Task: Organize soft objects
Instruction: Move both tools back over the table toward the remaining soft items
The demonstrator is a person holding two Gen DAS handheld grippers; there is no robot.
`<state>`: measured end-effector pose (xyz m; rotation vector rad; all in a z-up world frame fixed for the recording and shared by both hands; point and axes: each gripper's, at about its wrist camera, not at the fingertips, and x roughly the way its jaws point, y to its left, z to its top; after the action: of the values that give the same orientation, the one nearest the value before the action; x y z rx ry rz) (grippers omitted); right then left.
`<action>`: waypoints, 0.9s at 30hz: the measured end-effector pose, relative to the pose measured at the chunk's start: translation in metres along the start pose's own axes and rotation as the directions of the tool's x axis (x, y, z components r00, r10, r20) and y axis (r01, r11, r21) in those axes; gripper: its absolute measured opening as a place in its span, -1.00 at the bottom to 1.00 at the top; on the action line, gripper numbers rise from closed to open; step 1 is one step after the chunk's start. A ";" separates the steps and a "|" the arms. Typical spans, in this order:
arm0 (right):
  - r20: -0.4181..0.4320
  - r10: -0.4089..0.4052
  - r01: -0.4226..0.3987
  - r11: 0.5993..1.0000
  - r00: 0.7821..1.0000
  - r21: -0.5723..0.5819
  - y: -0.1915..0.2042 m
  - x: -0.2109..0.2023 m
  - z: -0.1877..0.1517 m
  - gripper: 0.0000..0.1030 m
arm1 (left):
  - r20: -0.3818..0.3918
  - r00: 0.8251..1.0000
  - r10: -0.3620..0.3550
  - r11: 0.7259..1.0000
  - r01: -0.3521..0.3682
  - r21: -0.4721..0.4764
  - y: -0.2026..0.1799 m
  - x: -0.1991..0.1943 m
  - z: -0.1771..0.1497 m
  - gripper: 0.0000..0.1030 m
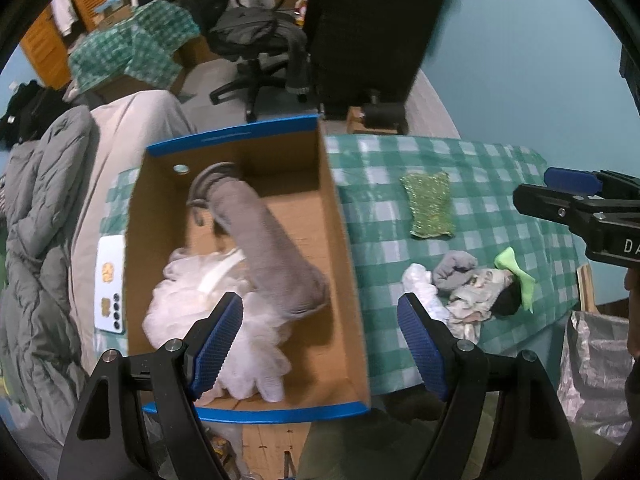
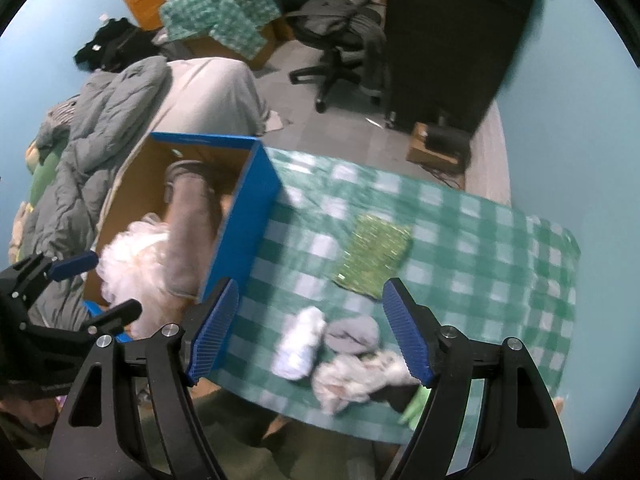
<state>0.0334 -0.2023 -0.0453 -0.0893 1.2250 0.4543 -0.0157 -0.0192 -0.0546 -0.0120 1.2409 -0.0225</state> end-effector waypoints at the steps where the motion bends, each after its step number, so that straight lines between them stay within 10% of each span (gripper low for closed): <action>1: -0.005 -0.009 0.009 1.000 1.000 0.010 -0.007 -0.001 -0.004 0.46 | -0.004 1.000 -0.004 1.000 0.004 0.007 -0.005 0.002 0.001 0.57; 27: -0.130 -0.056 0.079 0.980 0.990 0.185 -0.127 0.014 -0.080 0.46 | -0.121 0.992 -0.045 0.994 0.056 0.091 -0.091 0.052 0.009 0.57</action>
<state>0.0148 -0.3375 -0.1084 0.0042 1.3779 0.2738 0.0085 -0.1115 -0.0992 0.0406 1.3577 -0.1274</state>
